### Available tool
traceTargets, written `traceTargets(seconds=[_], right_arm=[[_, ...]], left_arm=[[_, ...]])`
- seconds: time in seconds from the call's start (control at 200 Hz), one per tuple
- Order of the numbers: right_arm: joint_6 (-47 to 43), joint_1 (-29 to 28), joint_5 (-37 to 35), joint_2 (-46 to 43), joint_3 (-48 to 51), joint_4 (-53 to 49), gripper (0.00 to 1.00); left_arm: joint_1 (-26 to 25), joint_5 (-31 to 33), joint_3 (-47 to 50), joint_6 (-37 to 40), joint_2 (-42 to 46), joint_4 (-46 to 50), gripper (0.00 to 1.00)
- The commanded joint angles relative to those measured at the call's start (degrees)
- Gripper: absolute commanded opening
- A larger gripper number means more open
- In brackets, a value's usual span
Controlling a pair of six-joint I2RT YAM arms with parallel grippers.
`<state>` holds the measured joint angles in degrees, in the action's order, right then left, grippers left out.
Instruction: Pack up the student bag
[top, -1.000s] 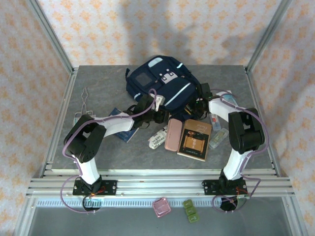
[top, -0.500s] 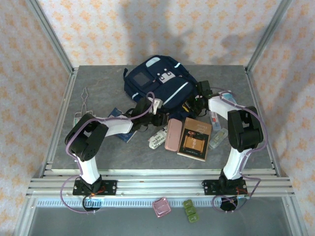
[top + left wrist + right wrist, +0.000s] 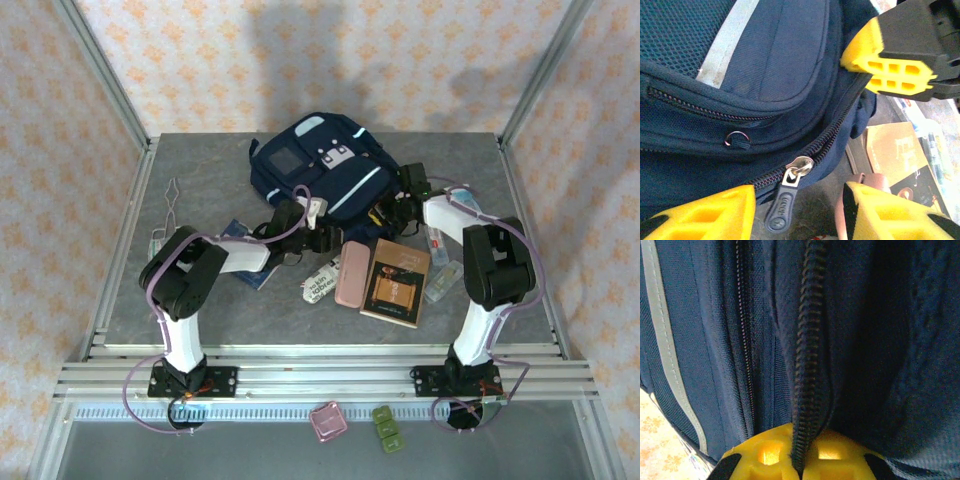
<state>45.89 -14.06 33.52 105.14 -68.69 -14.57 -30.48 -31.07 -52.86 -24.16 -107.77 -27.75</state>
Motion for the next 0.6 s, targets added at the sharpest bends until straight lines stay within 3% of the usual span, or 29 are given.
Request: traceTargets(seconds=[0.0, 0.075, 0.205, 0.305, 0.4, 0.465, 0.551, 0.596], right_arm=[[0.5, -0.5, 1.2, -1.7, -3.2, 9.5, 0.00], [0.7, -0.5, 1.4, -1.7, -3.4, 9.6, 0.00], [0.7, -0.5, 1.3, -1.7, -3.4, 9.7, 0.00], [0.8, -0.5, 1.5, -1.8, -3.4, 9.7, 0.00], [0.7, -0.5, 1.3, -2.0, -3.3, 9.6, 0.00], [0.7, -0.5, 1.3, -2.0, -3.3, 9.7, 0.00], [0.9, -0.5, 1.3, -2.1, -3.0, 9.8, 0.00], [1.0, -0.5, 1.3, -2.2, -2.8, 10.0, 0.00]], left_arm=[[-0.6, -0.8, -3.3, 0.2, -2.8, 0.1, 0.48], [-1.1, 0.3, -4.3, 1.3, -3.7, 1.8, 0.45], [-1.3, 1.3, -4.6, 1.1, -4.6, 1.7, 0.22], [-1.2, 2.9, -3.9, 1.0, -4.4, 1.1, 0.14], [-1.3, 5.0, -3.0, 1.2, -3.7, 0.6, 0.13], [-1.4, 5.6, -2.4, 1.2, -3.3, -0.5, 0.15], [-2.0, 5.6, -2.4, 1.4, -3.5, -0.7, 0.35], [-2.4, 5.5, -2.9, 2.0, -3.9, 0.0, 0.39]])
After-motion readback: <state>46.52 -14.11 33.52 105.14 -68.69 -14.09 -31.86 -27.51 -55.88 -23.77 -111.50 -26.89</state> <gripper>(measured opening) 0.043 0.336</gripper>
